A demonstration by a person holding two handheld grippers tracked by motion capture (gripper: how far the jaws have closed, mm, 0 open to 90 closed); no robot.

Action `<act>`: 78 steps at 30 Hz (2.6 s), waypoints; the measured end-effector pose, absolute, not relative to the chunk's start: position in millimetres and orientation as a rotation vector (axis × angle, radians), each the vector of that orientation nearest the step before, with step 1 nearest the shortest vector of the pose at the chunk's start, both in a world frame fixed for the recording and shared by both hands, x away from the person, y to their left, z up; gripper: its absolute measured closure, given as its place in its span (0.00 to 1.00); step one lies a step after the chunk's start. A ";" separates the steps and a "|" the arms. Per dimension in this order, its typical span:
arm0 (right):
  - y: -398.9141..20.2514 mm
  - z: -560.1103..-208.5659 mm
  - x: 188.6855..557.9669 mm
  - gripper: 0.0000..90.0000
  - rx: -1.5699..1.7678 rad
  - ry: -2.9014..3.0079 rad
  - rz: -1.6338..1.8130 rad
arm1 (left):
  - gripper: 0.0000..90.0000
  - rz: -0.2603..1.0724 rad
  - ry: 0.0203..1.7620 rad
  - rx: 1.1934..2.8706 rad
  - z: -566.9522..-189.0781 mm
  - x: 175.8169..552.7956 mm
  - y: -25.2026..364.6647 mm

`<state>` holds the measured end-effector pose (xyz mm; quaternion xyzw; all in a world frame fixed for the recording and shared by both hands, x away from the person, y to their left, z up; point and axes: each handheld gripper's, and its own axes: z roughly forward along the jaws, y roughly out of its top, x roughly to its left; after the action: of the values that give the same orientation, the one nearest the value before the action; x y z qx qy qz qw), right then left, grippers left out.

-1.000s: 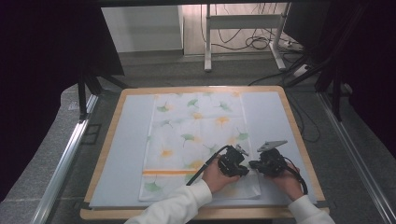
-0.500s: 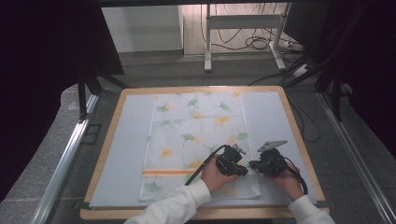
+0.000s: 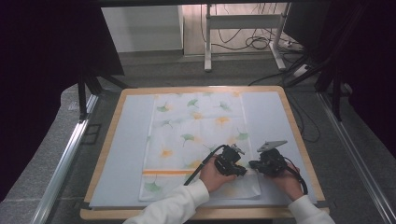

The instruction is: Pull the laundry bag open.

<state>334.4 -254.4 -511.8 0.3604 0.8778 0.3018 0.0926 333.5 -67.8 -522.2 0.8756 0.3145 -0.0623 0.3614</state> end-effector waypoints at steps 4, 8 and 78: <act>-254.6 -511.9 334.4 0.99 1.068 2.606 0.896 | 1.00 -0.181 0.813 2.247 -523.0 334.3 -64.8; -254.5 -512.0 334.5 0.99 1.070 2.606 0.897 | 1.00 -0.173 0.813 2.247 -523.1 333.5 -65.7; -257.0 -497.0 312.8 0.99 1.196 2.554 0.957 | 1.00 -0.171 0.802 2.240 -523.2 334.8 -66.0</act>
<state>312.8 -257.0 -497.0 0.4002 0.8547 0.3204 0.0818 334.8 -66.0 -523.2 0.8728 0.3123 -0.0665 0.3690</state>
